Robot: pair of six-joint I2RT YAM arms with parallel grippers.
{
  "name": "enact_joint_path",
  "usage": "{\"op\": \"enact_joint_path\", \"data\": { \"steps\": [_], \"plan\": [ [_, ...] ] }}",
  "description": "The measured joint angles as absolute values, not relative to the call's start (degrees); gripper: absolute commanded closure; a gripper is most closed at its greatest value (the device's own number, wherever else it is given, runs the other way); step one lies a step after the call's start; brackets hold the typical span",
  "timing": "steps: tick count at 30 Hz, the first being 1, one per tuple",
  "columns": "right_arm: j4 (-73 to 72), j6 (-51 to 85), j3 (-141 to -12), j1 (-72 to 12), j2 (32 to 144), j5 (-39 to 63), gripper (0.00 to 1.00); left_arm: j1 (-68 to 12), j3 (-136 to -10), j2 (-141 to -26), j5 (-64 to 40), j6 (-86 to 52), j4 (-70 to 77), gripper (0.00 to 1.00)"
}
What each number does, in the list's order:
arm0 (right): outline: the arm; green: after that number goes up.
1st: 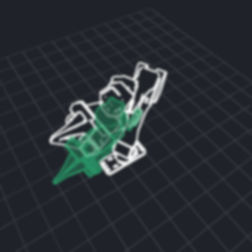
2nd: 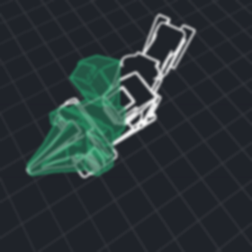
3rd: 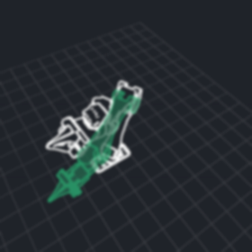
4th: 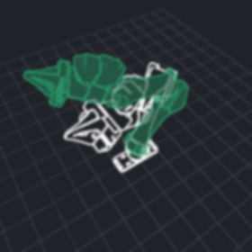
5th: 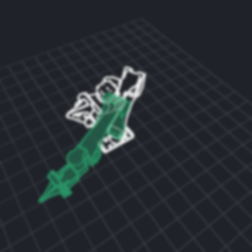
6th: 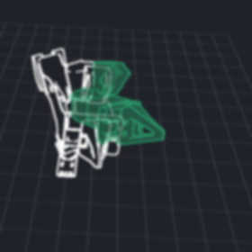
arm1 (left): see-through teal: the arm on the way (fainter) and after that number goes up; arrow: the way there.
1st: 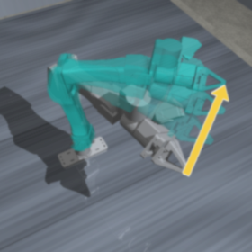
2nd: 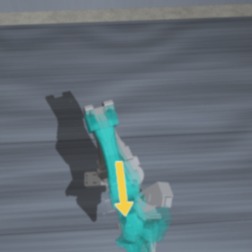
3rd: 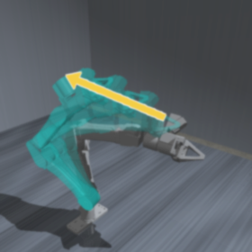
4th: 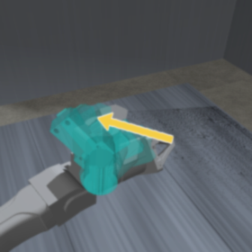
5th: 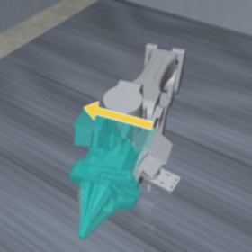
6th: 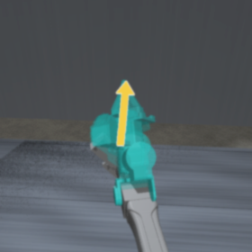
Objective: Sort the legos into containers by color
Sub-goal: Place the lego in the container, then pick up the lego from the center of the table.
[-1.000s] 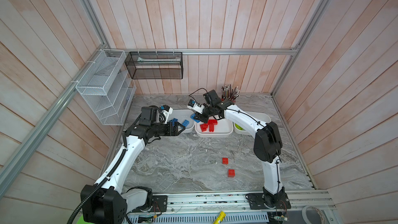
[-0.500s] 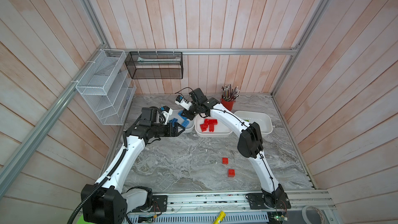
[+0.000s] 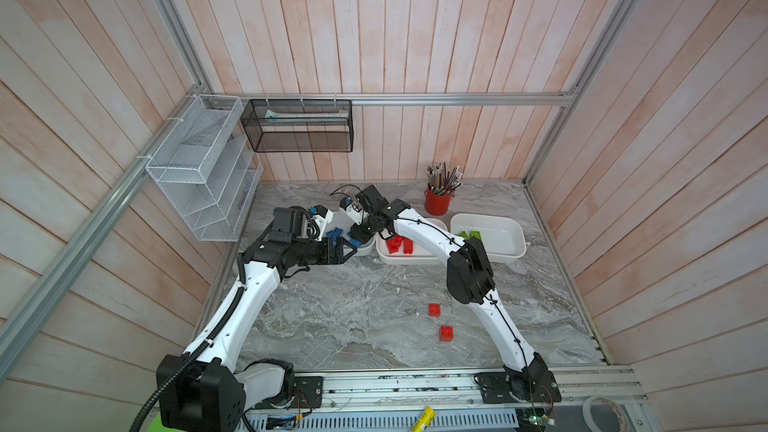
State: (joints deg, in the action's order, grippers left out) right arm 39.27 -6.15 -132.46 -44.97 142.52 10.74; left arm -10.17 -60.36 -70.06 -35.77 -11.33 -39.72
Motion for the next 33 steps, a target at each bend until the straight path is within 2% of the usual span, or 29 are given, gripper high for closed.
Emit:
{"op": "enact_joint_path", "data": {
  "steps": [2, 7, 11, 22, 28, 33],
  "plan": [
    [39.4, -6.4, -132.8, -45.0, 142.5, 10.4, 0.53, -10.2, -60.4, -70.1, -35.8, -11.3, -39.7, 0.09],
    [41.8, -7.5, -134.5, -45.0, 141.8, 10.1, 0.52, -10.2, -60.4, -70.1, -35.8, -11.3, -39.7, 0.09],
    [44.8, -9.0, -132.4, -45.0, 136.1, 9.6, 0.51, -10.2, -60.4, -70.1, -35.8, -11.4, -39.7, 0.09],
    [43.9, -9.0, -95.5, -40.7, 93.0, 2.5, 0.44, -10.2, -60.4, -70.7, -37.1, -11.4, -39.4, 0.09],
    [45.1, -1.2, -77.5, -40.0, 83.3, -1.0, 0.43, -10.2, -60.4, -72.1, -37.3, -11.4, -39.2, 0.09],
    [45.0, 11.0, -64.5, -41.6, 78.7, -2.3, 0.43, -10.2, -60.4, -72.9, -37.3, -11.4, -39.0, 0.09]
  ]
}}
